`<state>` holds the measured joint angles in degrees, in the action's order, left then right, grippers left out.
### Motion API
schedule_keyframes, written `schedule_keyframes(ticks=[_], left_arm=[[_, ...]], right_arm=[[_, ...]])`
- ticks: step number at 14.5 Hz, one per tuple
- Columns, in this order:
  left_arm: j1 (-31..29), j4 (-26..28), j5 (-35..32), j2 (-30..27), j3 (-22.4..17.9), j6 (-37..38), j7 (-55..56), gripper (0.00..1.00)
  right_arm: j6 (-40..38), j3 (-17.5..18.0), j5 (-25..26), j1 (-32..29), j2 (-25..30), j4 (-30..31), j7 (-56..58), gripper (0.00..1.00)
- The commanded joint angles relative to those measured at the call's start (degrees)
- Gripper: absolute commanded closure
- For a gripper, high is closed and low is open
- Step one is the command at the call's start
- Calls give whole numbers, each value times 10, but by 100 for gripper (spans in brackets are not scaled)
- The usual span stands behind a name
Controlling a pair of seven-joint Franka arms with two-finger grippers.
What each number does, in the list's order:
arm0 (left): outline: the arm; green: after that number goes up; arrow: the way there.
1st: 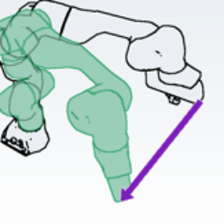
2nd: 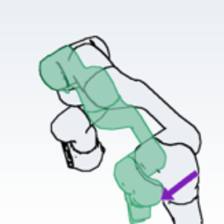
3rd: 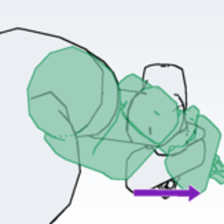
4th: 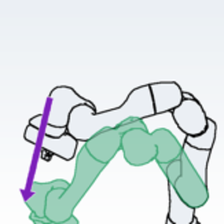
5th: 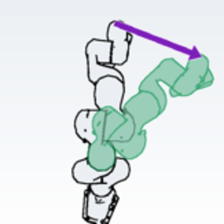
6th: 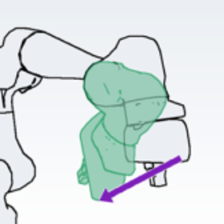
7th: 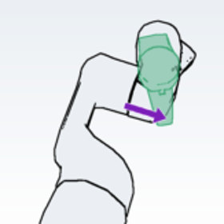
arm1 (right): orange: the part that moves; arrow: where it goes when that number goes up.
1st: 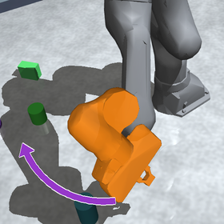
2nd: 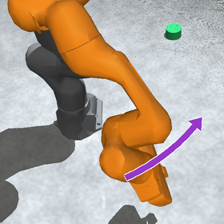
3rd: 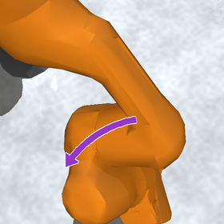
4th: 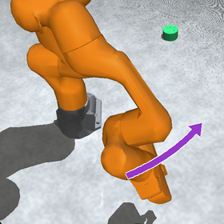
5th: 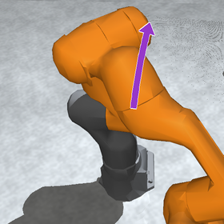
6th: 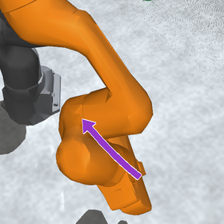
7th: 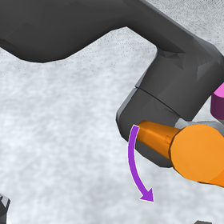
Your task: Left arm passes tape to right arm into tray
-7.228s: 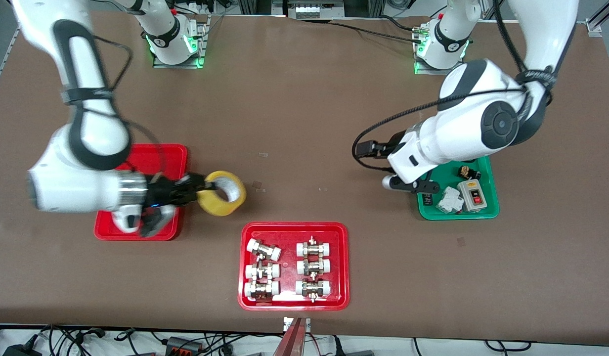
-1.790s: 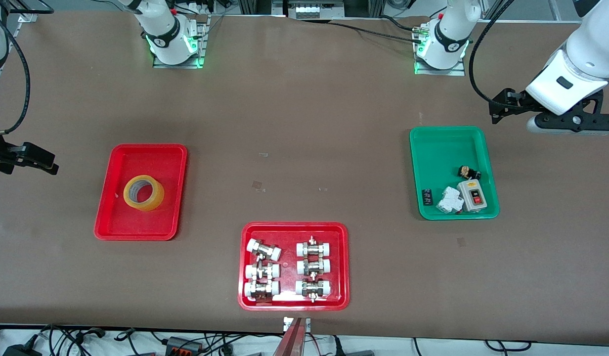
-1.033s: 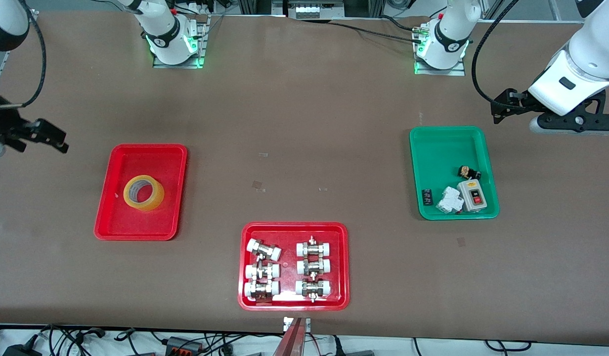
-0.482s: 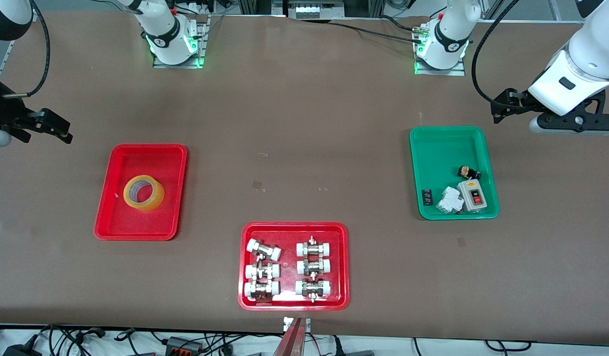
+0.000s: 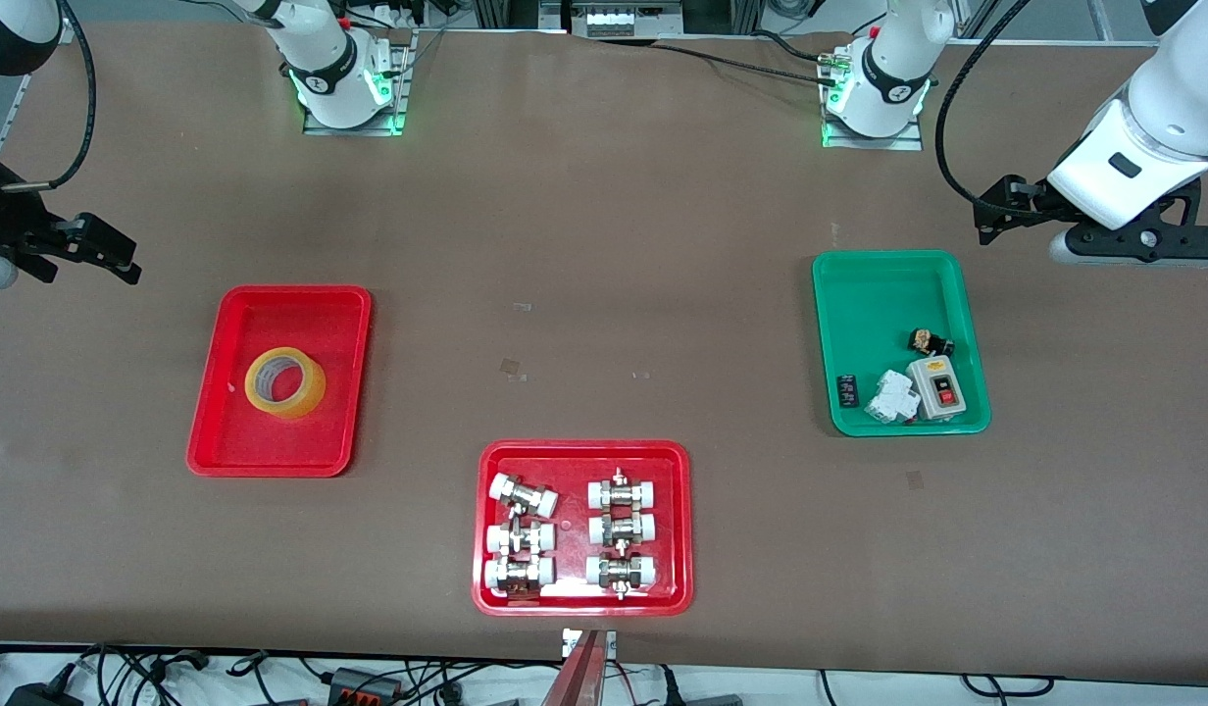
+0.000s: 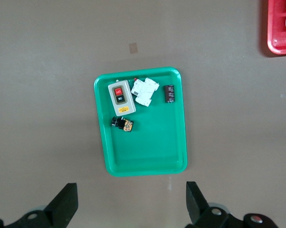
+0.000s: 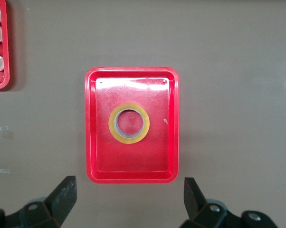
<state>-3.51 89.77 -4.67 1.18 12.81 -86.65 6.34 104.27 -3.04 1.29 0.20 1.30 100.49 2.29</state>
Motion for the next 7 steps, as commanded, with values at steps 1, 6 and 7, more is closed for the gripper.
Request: schedule_keyframes(ticks=[1, 6, 7], left_arm=[[-4, -4, 9, -6, 0, 10, -4, 0], [-4, -4, 9, -6, 0, 10, -5, 0], [-4, -4, 9, -6, 0, 10, -5, 0]], right_arm=[[-11, 7, 0, -15, -3, -10, -2, 0], [-11, 36, -9, -41, -2, -10, -3, 0], [-12, 36, -11, -42, -2, -10, -3, 0]])
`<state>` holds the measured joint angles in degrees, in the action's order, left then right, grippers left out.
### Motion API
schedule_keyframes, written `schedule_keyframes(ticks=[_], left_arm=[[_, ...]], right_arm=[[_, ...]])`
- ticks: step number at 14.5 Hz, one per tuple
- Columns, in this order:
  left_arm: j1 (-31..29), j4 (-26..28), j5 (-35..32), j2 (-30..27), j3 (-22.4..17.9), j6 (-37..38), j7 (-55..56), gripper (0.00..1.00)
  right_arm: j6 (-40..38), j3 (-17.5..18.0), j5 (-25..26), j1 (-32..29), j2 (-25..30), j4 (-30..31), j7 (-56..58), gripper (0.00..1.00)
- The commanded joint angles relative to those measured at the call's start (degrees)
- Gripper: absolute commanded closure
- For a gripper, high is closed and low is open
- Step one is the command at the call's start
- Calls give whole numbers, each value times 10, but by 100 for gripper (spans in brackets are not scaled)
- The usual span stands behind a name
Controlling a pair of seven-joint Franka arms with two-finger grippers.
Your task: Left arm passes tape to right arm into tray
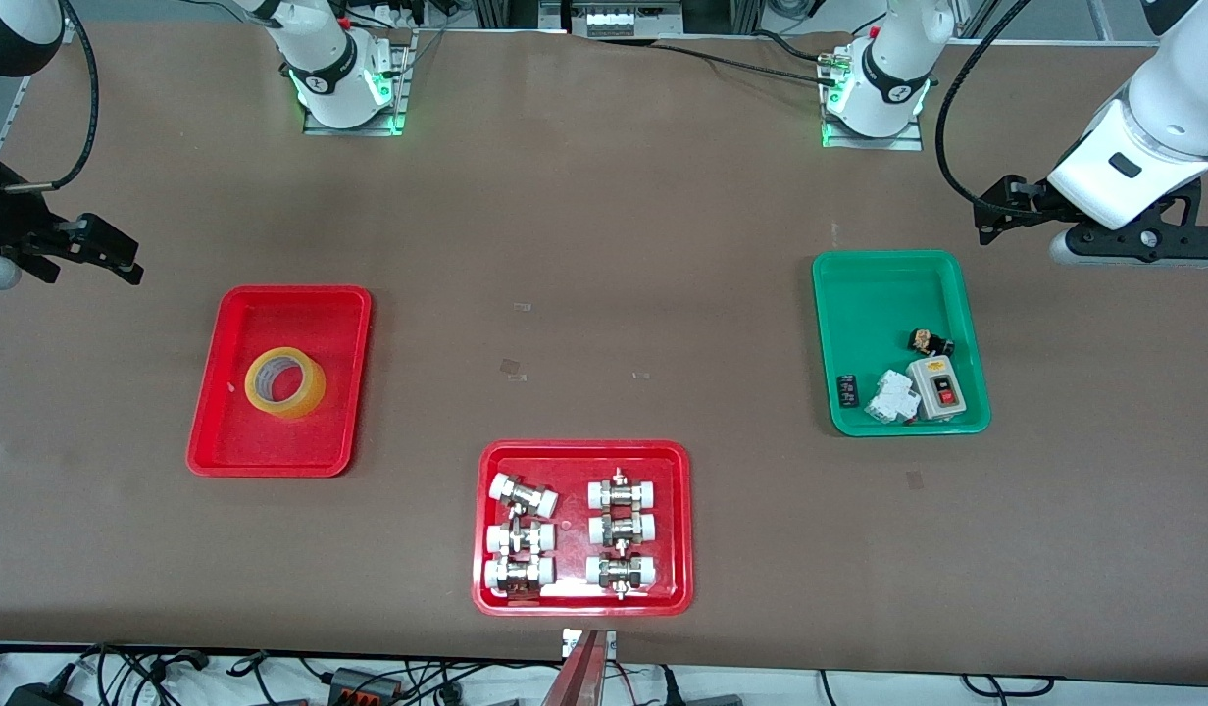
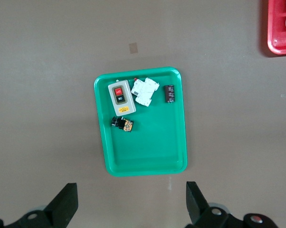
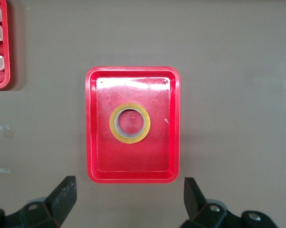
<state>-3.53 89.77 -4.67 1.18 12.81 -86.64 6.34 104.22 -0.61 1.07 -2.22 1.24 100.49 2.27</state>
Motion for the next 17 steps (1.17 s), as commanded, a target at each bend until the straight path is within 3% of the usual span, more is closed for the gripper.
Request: schedule_keyframes(ticks=[1, 17], left_arm=[[-4, -4, 9, -6, 0, 10, -4, 0], [-4, -4, 9, -6, -1, 10, -5, 0]], right_arm=[[-14, 11, -9, -16, 1, -10, -2, 0], [-49, 15, -7, -12, 6, -10, 0, 0]])
